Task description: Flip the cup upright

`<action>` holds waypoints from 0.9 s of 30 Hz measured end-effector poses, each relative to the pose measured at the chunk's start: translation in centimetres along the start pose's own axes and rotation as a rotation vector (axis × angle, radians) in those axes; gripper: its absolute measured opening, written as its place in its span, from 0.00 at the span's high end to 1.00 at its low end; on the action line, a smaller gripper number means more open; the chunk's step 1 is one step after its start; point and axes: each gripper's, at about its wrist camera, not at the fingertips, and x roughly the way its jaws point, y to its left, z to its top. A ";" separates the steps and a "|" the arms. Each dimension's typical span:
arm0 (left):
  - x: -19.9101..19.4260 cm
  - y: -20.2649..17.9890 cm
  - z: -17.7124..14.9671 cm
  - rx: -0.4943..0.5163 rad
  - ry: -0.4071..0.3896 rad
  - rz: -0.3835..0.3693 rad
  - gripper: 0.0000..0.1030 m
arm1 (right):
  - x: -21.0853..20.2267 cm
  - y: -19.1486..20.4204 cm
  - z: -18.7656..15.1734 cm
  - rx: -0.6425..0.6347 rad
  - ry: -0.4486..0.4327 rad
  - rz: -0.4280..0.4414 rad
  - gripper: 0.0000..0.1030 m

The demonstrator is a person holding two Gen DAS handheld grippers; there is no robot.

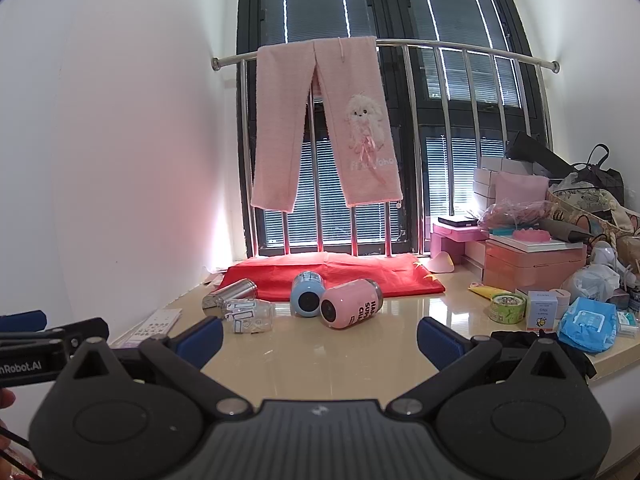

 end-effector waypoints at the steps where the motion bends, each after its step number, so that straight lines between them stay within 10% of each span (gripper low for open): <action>1: 0.0 0.0 0.0 0.000 0.000 0.000 0.00 | 0.0 0.0 0.0 0.000 0.000 0.000 0.00; 27: 0.0 0.3 0.4 -0.006 0.001 0.001 0.00 | -0.4 -0.4 0.2 0.001 0.000 0.001 0.00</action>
